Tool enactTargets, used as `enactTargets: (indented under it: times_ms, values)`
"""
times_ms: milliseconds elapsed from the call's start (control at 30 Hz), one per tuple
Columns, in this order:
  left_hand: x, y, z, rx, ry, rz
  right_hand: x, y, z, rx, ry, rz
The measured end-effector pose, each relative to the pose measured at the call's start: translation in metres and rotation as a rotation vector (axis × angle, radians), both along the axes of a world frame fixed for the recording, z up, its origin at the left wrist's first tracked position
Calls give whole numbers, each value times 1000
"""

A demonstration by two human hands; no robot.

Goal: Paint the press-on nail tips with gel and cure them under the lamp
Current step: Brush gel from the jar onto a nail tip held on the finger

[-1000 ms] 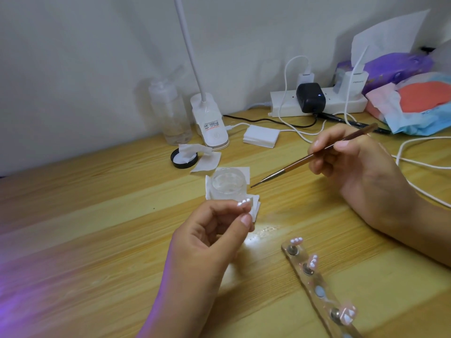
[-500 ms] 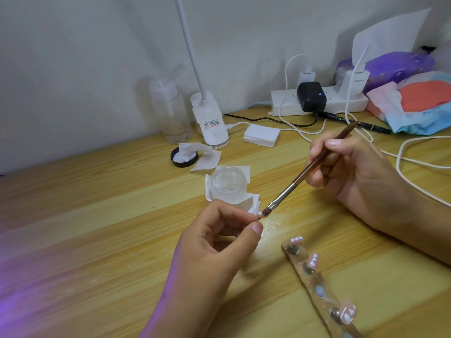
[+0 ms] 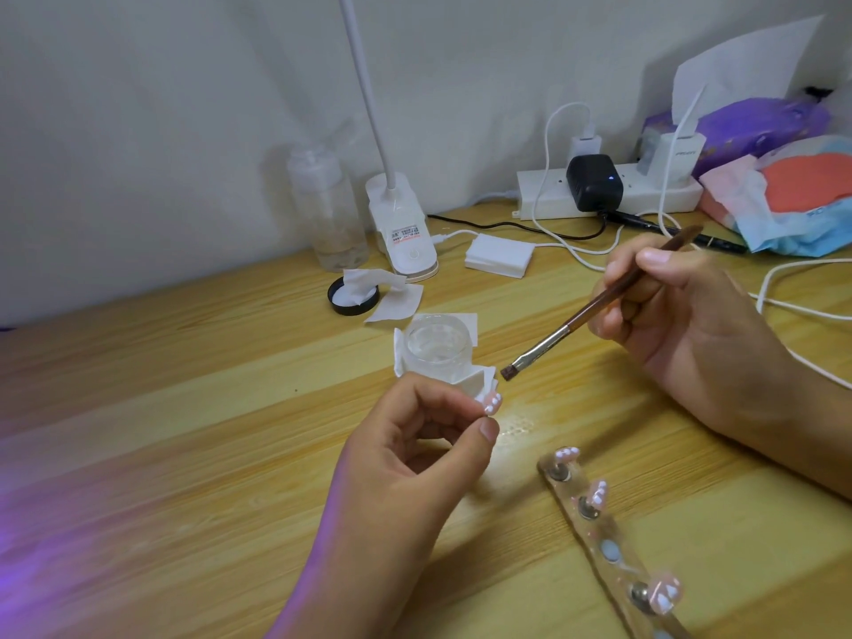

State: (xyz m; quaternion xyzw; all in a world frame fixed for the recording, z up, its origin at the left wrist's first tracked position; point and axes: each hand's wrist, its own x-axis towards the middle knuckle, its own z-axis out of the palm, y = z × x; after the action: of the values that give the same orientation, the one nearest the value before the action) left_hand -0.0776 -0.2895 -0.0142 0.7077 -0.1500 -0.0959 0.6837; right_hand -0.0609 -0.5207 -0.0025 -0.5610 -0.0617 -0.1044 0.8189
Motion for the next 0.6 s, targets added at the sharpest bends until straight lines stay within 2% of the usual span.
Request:
enactTargets:
  times_ms: [600]
  values:
    - [-1,0,1,11,-30,-21,-3,4,-1,-86,-27,55]
